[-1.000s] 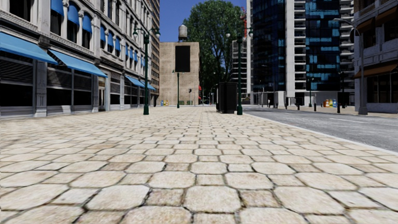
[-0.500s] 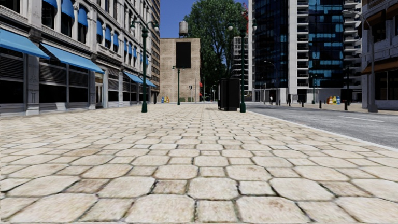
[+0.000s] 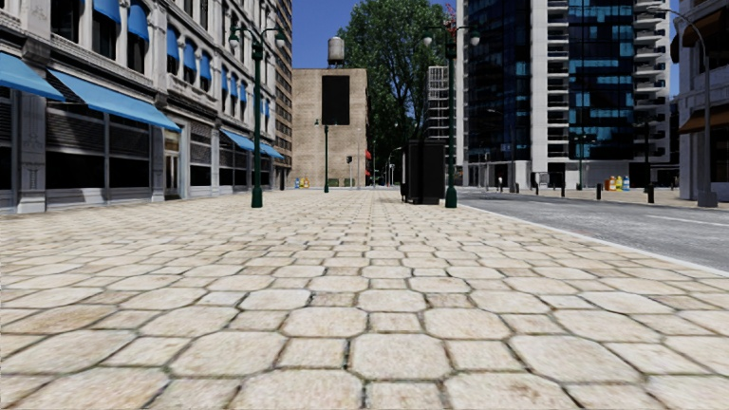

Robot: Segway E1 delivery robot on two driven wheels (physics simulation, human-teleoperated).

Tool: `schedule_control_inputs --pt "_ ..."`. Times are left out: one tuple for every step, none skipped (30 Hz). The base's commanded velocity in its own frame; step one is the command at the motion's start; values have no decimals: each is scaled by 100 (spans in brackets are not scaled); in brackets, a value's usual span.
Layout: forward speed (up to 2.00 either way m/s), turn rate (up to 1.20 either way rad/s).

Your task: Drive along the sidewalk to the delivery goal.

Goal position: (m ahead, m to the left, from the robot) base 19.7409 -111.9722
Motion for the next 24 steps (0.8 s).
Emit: schedule_control_inputs --pt "200 0" --pt "200 0" --pt "200 0" --pt "200 0" --pt "200 0" --pt "200 0" --pt "200 0" --pt "200 0" --pt "200 0" --pt "200 0" --pt "200 0" --pt "200 0" --pt "200 0" --pt "200 0" --pt "200 0" --pt "200 0" --pt "200 0" --pt "200 0" --pt "200 0" --pt "200 0" --pt "200 0" --pt "200 0" --pt "200 0" --pt "200 0"
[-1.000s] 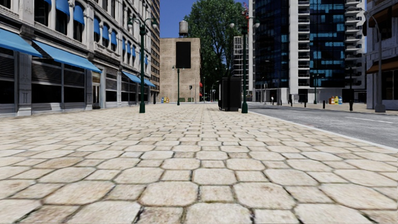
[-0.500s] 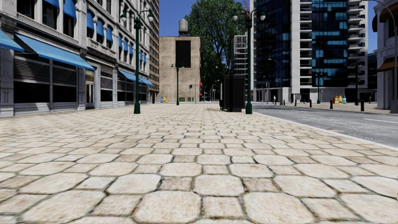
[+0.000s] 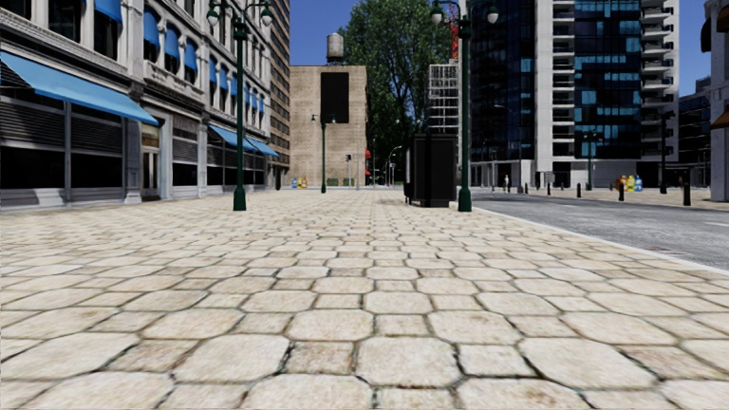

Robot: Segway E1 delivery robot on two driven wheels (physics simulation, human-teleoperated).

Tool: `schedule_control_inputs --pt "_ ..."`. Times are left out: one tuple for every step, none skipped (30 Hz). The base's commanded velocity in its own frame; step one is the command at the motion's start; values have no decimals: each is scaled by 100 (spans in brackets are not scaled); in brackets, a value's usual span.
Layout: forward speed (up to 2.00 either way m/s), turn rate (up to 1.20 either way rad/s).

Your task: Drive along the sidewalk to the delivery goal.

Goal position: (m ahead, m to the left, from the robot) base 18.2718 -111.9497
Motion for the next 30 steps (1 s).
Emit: schedule_control_inputs --pt "200 0" --pt "200 0" --pt "200 0" --pt "200 0" --pt "200 0" --pt "200 0" --pt "200 0" --pt "200 0" --pt "200 0" --pt "200 0" --pt "200 0" --pt "200 0" --pt "200 0" --pt "200 0" --pt "200 0" --pt "200 0" --pt "200 0" --pt "200 0" --pt "200 0" --pt "200 0" --pt "200 0" --pt "200 0" --pt "200 0" --pt "200 0" --pt "200 0" --pt "200 0" --pt "200 0" --pt "200 0" --pt "200 0" --pt "200 0"
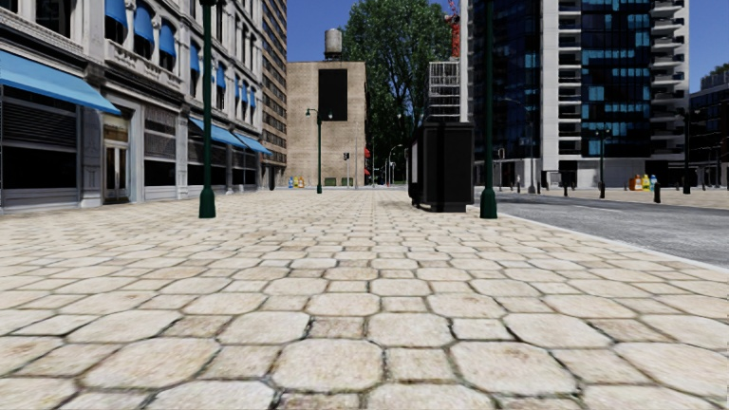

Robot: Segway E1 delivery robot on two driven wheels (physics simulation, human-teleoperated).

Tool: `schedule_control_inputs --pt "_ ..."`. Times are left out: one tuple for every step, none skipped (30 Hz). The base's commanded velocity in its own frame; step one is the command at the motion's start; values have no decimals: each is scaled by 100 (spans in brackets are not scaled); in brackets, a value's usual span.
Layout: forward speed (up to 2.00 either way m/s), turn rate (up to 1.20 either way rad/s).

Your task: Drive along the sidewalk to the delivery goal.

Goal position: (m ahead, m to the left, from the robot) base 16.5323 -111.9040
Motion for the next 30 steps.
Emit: schedule_control_inputs --pt "200 0" --pt "200 0" --pt "200 0" --pt "200 0" --pt "200 0" --pt "200 0" --pt "200 0" --pt "200 0" --pt "200 0" --pt "200 -3" --pt "200 -3" --pt "200 -16" --pt "200 -20" --pt "200 -20" --pt "200 -21" --pt "200 -21" --pt "200 -21" --pt "200 -21" --pt "200 -21" --pt "200 -21" --pt "200 -13" --pt "200 -2" --pt "200 0" --pt "200 0" --pt "200 0" --pt "200 0" --pt "200 0" --pt "200 0" --pt "200 0" --pt "200 0"
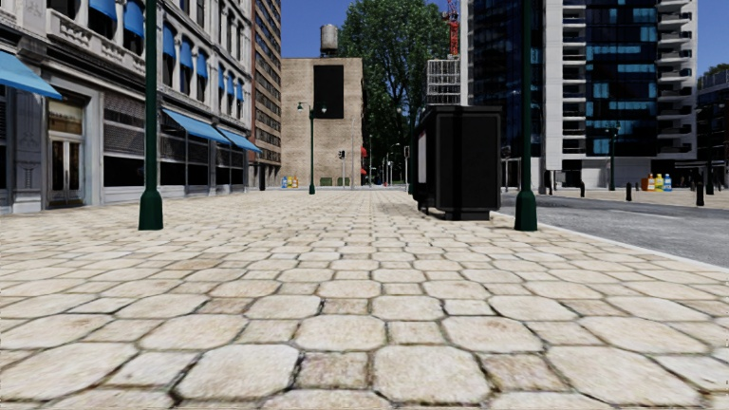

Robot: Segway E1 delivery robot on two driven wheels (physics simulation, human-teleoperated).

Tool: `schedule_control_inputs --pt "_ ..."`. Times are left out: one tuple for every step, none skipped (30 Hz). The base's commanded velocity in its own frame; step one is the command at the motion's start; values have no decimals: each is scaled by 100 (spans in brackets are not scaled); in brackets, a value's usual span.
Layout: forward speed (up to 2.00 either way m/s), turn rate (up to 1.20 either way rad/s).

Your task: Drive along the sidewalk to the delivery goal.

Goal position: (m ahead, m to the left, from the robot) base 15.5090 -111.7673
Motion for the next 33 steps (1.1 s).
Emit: schedule_control_inputs --pt "200 0" --pt "200 0" --pt "200 0" --pt "200 0" --pt "200 0" --pt "200 0" --pt "200 -9" --pt "200 -16" --pt "200 -19" --pt "200 -20" --pt "200 -20" --pt "200 -21" --pt "200 -21" --pt "200 -21" --pt "200 -21" --pt "200 -21" --pt "200 -22" --pt "200 -22" --pt "200 -23" --pt "200 -23" --pt "200 -23" --pt "200 -23" --pt "200 -23" --pt "200 -23" --pt "200 -23" --pt "200 -23" --pt "200 -22" --pt "200 -22" --pt "200 -19" --pt "200 -19" --pt "200 0" --pt "200 0" --pt "200 0"
